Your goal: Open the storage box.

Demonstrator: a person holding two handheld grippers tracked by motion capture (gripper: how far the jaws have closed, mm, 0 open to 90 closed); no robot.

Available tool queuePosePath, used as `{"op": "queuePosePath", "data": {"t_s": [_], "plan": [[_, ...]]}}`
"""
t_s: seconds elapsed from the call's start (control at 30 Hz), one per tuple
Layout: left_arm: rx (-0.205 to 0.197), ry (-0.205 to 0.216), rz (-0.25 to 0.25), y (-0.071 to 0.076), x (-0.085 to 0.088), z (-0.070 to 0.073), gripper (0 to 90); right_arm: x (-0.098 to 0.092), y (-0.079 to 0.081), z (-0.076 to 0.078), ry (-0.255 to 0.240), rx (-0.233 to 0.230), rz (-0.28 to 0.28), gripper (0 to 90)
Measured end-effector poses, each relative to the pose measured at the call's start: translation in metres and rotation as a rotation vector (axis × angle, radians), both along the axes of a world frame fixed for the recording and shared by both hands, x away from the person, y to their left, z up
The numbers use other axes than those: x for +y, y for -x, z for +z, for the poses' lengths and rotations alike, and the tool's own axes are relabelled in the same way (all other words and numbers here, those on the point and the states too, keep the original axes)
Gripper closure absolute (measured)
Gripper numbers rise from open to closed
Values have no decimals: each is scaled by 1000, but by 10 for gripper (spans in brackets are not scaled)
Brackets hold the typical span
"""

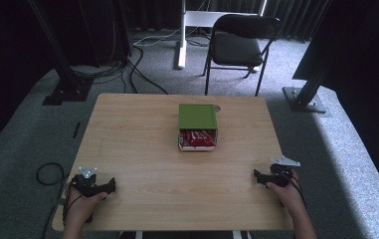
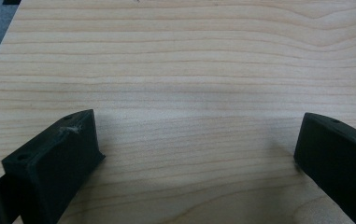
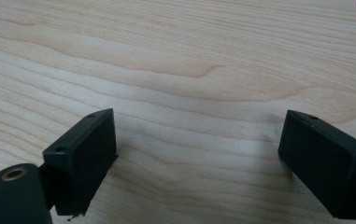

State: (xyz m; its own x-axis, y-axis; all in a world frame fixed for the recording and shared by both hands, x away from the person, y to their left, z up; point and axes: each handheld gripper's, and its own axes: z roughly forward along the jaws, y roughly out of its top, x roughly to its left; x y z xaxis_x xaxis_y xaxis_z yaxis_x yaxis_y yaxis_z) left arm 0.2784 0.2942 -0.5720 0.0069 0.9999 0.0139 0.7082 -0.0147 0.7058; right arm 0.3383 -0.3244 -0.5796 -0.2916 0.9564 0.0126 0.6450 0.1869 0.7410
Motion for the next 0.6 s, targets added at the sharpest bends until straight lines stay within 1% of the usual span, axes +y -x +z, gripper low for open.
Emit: {"op": "queuePosePath", "data": {"t_s": [0.07,0.27,0.4,0.5,0.57,0.6], "plan": [[1,0,0,0,0,0,7,0,0,0,0,1,-2,109],[3,-3,-33,-1,0,0,8,0,1,0,1,1,-4,109],[3,-29,-50,-1,-2,2,8,0,1,0,1,1,-9,109],[-11,-32,-56,-2,-4,6,8,0,1,0,0,0,-13,109],[-17,-41,-70,-3,-7,10,9,0,1,0,0,0,-13,109],[-24,-45,-74,-4,-8,12,33,0,1,0,0,0,-13,109]]}}
